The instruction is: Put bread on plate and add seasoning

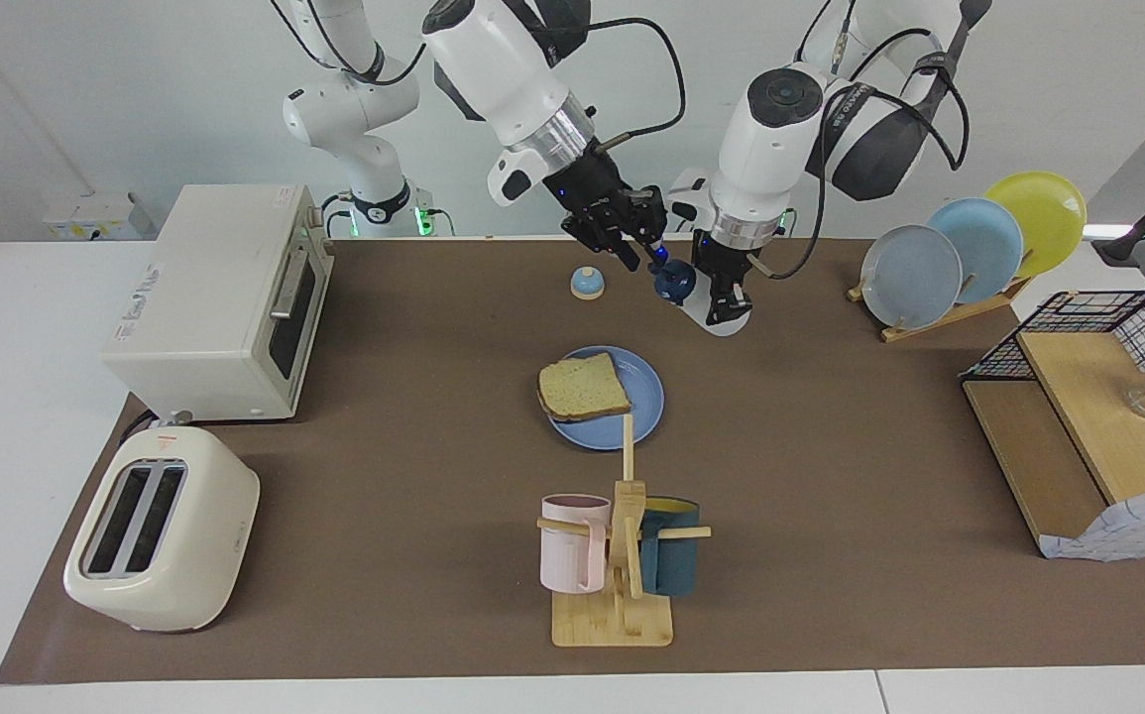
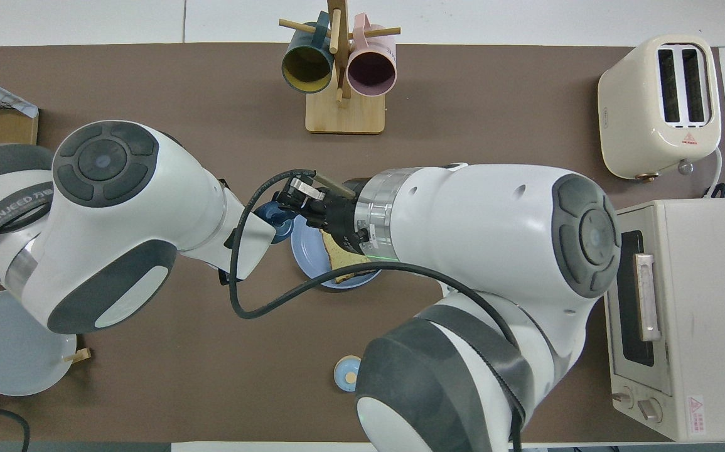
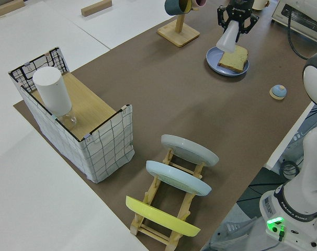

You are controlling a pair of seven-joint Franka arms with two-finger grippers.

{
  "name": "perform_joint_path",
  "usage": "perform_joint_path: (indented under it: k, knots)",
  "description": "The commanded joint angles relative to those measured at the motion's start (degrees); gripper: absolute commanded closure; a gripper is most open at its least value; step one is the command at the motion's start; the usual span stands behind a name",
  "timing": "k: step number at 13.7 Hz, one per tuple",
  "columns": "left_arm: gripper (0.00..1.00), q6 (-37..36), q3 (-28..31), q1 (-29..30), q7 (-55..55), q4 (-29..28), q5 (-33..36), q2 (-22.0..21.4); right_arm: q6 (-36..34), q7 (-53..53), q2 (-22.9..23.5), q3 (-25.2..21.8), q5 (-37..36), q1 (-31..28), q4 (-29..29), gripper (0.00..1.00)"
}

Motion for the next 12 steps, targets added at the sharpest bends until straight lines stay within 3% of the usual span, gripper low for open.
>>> perform_joint_path:
  k: [1, 9, 12]
  knots:
    - [1.00, 0.13, -0.84, 1.34, 1.24, -0.62, -0.89, -0.45, 0.15, 0.97, -0.06, 0.14, 1.10, 0.03, 0.28, 0.60]
    - [1.00, -0.31, -0.84, 1.34, 1.68, -0.53, -0.89, -0.45, 0.41, 0.89, 0.02, 0.14, 1.01, 0.03, -0.34, 0.65]
    - [1.00, -0.31, -0.84, 1.34, 1.77, -0.45, -0.89, -0.45, 0.23, 0.89, 0.02, 0.14, 1.01, 0.03, -0.34, 0.71]
